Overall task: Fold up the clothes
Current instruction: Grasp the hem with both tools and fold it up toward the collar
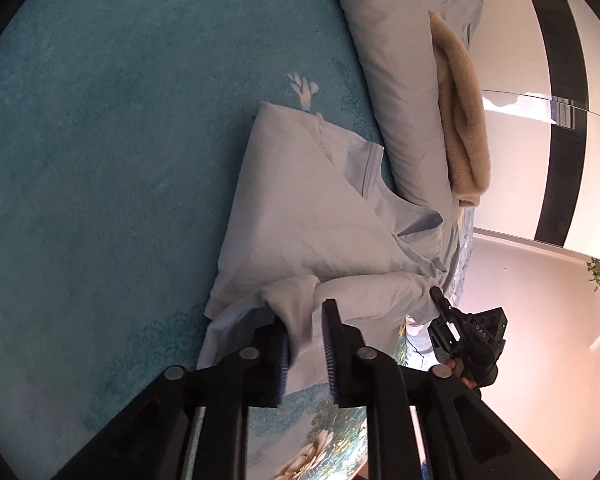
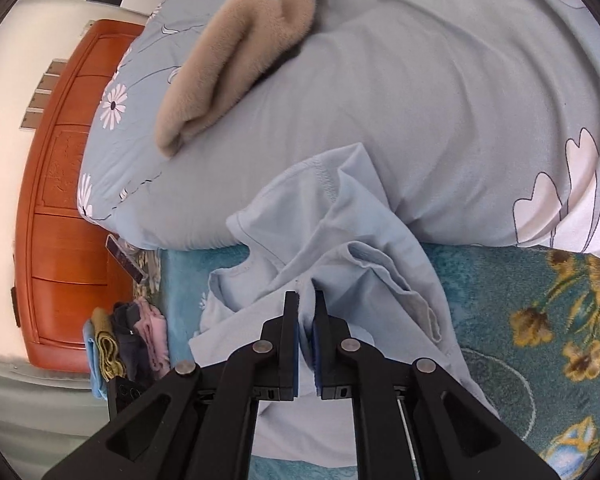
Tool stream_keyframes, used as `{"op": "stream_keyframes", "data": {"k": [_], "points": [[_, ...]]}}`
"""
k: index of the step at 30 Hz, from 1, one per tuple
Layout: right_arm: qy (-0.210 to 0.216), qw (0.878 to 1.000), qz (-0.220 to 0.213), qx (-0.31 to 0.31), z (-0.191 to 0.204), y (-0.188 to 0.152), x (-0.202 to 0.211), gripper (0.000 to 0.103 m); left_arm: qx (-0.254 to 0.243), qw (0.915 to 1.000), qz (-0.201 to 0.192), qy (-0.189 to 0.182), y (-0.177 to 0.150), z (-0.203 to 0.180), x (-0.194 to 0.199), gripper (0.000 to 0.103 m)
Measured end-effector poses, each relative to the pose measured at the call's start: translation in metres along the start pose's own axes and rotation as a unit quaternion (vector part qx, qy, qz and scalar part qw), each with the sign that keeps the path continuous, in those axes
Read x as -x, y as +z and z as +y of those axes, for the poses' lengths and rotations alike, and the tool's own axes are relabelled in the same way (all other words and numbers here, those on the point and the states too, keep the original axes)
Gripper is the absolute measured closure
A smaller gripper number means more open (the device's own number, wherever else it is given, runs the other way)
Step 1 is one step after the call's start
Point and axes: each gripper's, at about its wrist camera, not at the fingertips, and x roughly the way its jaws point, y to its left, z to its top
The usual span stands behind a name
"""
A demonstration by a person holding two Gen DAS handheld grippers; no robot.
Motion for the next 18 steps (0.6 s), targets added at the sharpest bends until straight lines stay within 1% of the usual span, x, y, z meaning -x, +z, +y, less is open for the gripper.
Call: {"op": "stream_keyframes", "data": {"k": [2, 6, 8, 10, 13, 14, 16, 17, 18], "points": [[-0.005, 1.0, 0.008, 0.01, -0.002, -0.001, 0.002, 0.096, -0.006, 0.9999, 0.003, -0.009, -0.004, 0.002, 0.0, 0.063], [-0.017, 0.999, 0.023, 0.031, -0.005, -0.002, 0.006, 0.095, -0.028, 0.9992, 0.025, -0.012, -0.016, 0.005, -0.006, 0.057], [-0.024, 0.998, 0.032, 0.045, -0.005, -0.003, 0.008, 0.089, -0.047, 0.998, 0.042, -0.001, -0.024, 0.005, -0.012, 0.057], [-0.029, 0.997, 0.043, 0.057, -0.005, -0.005, 0.009, 0.088, -0.066, 0.9959, 0.06, 0.011, -0.032, 0.005, -0.019, 0.057], [-0.027, 0.996, 0.055, 0.067, -0.007, -0.009, 0.011, 0.087, -0.076, 0.9943, 0.074, 0.009, -0.039, 0.006, -0.025, 0.057], [-0.025, 0.995, 0.061, 0.071, -0.008, -0.011, 0.011, 0.087, -0.078, 0.994, 0.077, 0.007, -0.04, 0.007, -0.026, 0.059], [-0.021, 0.994, 0.074, 0.08, -0.009, -0.015, 0.01, 0.087, -0.088, 0.9931, 0.076, 0.003, -0.043, 0.006, -0.024, 0.061], [-0.019, 0.993, 0.081, 0.084, -0.009, -0.017, 0.01, 0.087, -0.091, 0.9926, 0.08, -0.005, -0.043, 0.005, -0.022, 0.072], [-0.017, 0.992, 0.088, 0.088, -0.009, -0.019, 0.009, 0.087, -0.093, 0.992, 0.084, -0.017, -0.042, 0.003, -0.02, 0.09]]}}
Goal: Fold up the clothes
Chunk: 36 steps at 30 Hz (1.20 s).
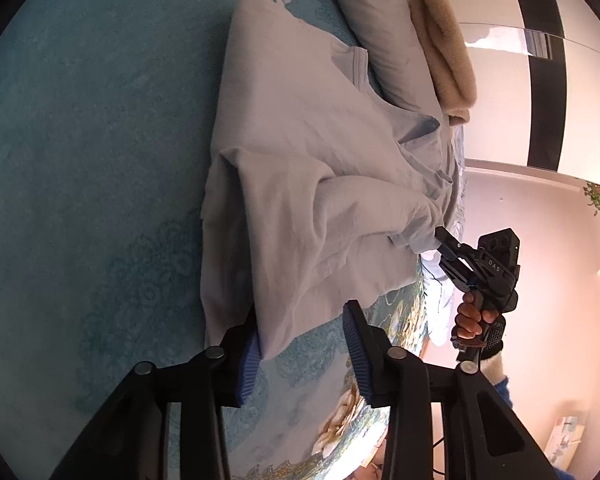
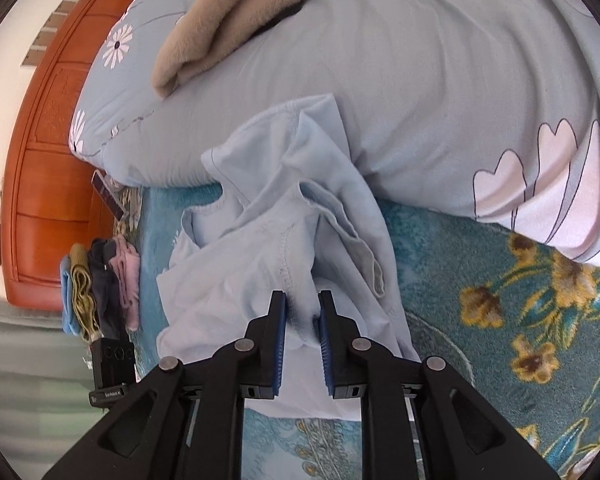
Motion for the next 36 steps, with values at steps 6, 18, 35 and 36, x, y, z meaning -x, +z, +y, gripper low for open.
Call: {"op": "stream_keyframes", "data": {"k": [6, 18, 35, 36], "points": [[0.134, 0.99, -0.025, 0.028, 0.027, 0.001, 0.018, 0.097, 0.024, 0.9916, -0.037, -0.122, 0.02, -0.011, 0.032, 0.098], [0.151, 0.956, -0.152, -0.2, -0.005, 0.056, -0.002, 0.099, 0.177, 0.9628, -0.164, -0.122, 0.094, 0.015, 0.06, 0.098], [0.016, 0.99, -0.12, -0.067, 0.029, 0.053, -0.011, 0.072, 0.099, 0.9813, -0.154, -0.061, 0.092, -0.006, 0.07, 0.047], [0.016, 0.991, -0.12, -0.065, 0.031, 0.053, -0.013, 0.07, 0.103, 0.9806, -0.155, -0.061, 0.086, -0.001, 0.07, 0.047]]}}
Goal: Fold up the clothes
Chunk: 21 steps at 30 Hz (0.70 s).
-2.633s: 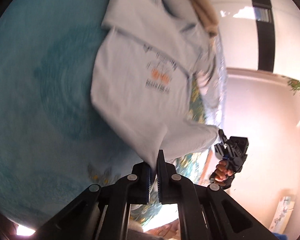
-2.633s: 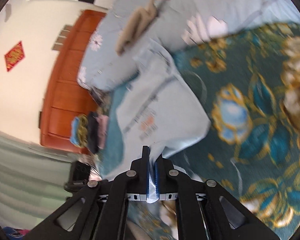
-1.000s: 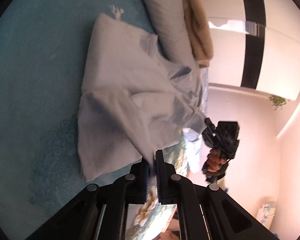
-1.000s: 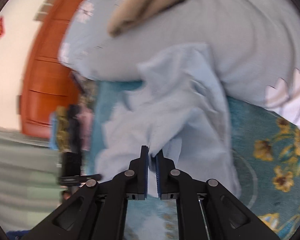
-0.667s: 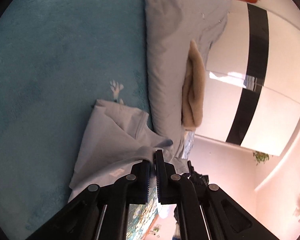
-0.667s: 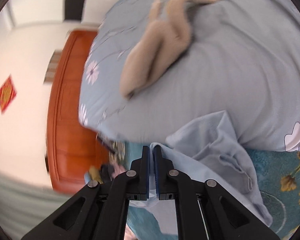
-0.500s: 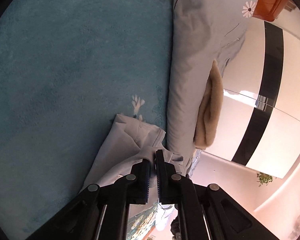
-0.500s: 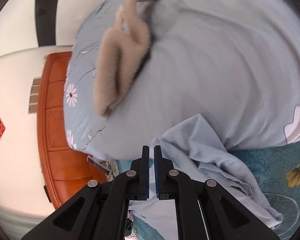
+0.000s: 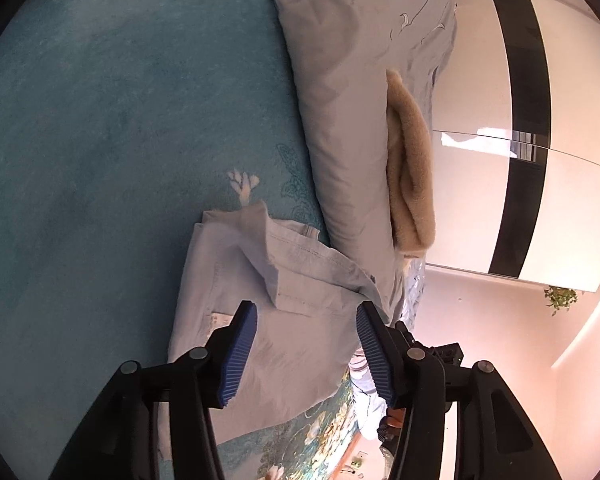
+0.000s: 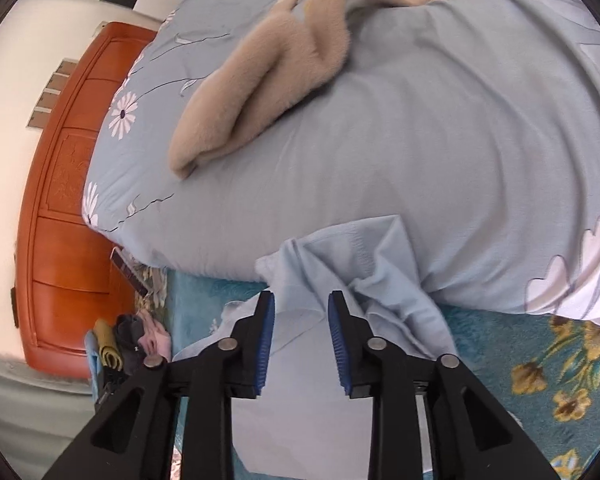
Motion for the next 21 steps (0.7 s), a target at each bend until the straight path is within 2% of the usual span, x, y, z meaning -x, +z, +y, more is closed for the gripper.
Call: {"op": "stream_keyframes", "data": {"k": [1, 4, 10, 12, 13, 19, 21], "points": [[0.0, 1.0, -0.001, 0.002, 0.002, 0.0, -0.002, 0.067, 0.005, 1.0, 0.0, 0.0, -0.006, 0.006, 0.002, 0.047], [-0.028, 1.0, 0.0, 0.013, 0.011, 0.003, -0.01, 0.066, 0.02, 0.9998, -0.003, -0.002, -0.018, 0.021, 0.009, 0.047], [-0.008, 0.999, 0.005, -0.036, 0.013, 0.009, -0.028, 0.067, 0.049, 0.9988, -0.006, -0.006, -0.033, 0.045, 0.019, 0.047], [-0.018, 0.999, 0.006, -0.047, 0.014, 0.01, -0.031, 0.09, 0.053, 0.9985, -0.006, -0.01, -0.035, 0.049, 0.02, 0.047], [-0.027, 0.998, 0.007, -0.047, 0.015, 0.01, -0.033, 0.099, 0.054, 0.9985, -0.006, -0.012, -0.036, 0.049, 0.016, 0.047], [0.015, 0.997, -0.031, -0.067, 0.025, 0.023, -0.027, 0.096, 0.049, 0.9986, -0.006, -0.019, -0.039, 0.045, 0.015, 0.047], [0.014, 0.998, -0.023, -0.055, 0.03, 0.025, -0.027, 0.092, 0.045, 0.9988, -0.006, -0.018, -0.039, 0.044, 0.019, 0.047]]}}
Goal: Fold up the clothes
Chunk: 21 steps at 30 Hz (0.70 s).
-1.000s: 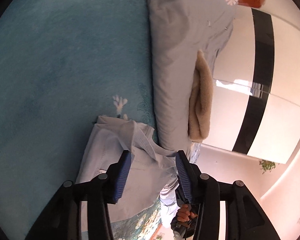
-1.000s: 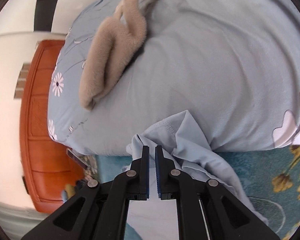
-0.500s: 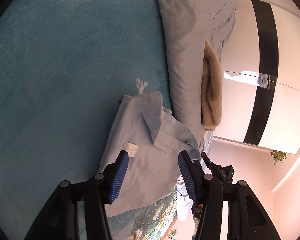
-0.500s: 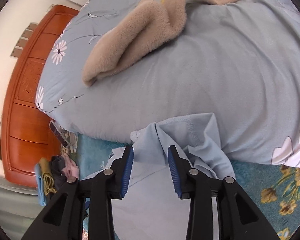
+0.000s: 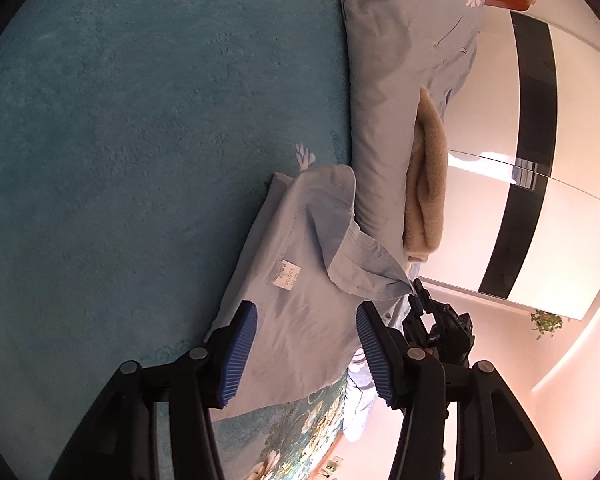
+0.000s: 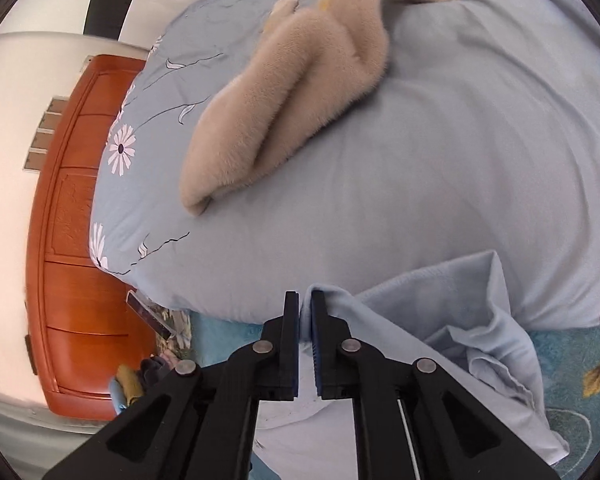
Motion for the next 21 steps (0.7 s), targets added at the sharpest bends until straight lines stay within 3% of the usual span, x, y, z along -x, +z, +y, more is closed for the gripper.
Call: {"op": "stream_keyframes", "data": {"k": [2, 3, 7, 13, 21], "points": [[0.006, 1.0, 0.008, 0.022, 0.005, 0.0, 0.002, 0.074, -0.005, 1.0, -0.003, 0.003, 0.0, 0.0, 0.003, 0.047], [0.008, 0.999, 0.006, 0.034, 0.007, 0.0, 0.006, 0.071, -0.004, 1.0, -0.005, 0.004, 0.001, 0.0, 0.004, 0.047], [-0.017, 0.996, -0.009, 0.085, 0.005, -0.005, 0.025, 0.07, 0.001, 1.0, -0.009, 0.003, 0.0, 0.003, 0.008, 0.047], [-0.12, 0.98, 0.015, 0.157, -0.001, -0.02, 0.015, 0.07, 0.005, 0.9999, -0.005, 0.008, -0.004, 0.009, 0.006, 0.047], [-0.157, 0.969, 0.008, 0.191, 0.018, -0.023, -0.014, 0.074, 0.005, 0.9998, -0.003, 0.017, -0.01, 0.007, 0.008, 0.047]]}}
